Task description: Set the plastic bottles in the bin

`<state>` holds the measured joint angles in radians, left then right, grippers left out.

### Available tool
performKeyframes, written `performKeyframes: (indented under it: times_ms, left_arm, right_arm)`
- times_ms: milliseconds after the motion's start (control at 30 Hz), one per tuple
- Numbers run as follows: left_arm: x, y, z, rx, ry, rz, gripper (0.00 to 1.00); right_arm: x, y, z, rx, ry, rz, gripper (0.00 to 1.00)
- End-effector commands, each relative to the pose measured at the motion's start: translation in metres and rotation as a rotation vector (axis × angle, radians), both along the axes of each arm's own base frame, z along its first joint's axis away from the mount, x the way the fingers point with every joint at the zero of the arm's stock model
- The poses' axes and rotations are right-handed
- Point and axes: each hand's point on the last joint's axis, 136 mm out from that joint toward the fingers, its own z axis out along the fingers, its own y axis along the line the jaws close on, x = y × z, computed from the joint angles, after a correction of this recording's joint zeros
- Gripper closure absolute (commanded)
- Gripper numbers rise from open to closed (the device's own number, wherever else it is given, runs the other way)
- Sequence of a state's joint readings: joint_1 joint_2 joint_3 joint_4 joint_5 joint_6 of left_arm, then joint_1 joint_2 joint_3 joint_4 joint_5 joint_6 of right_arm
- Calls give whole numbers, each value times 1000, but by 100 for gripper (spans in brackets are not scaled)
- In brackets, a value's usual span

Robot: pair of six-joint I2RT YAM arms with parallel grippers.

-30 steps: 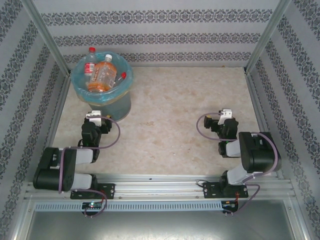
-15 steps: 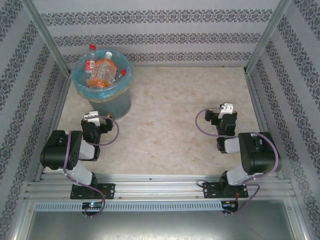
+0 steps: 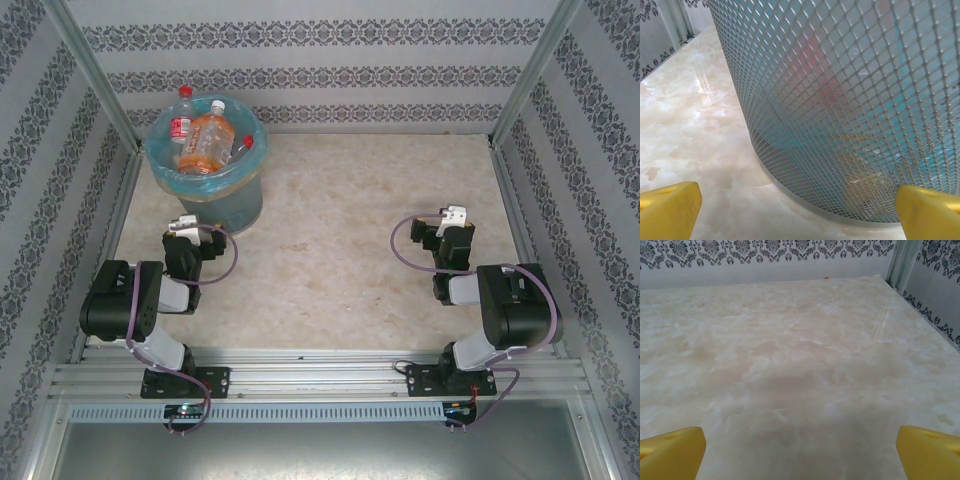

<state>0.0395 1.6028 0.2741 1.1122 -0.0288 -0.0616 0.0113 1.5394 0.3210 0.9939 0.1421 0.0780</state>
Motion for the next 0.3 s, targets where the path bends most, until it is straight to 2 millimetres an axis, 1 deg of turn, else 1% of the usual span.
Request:
performKeyframes:
  times_ms: [0, 267]
  left_arm:
    - [10, -1, 10, -7, -10, -10, 0]
    - [9, -3, 12, -5, -21, -19, 0]
  right_arm:
    - [5, 1, 11, -12, -29, -3, 2]
    - [5, 1, 11, -13, -28, -2, 2]
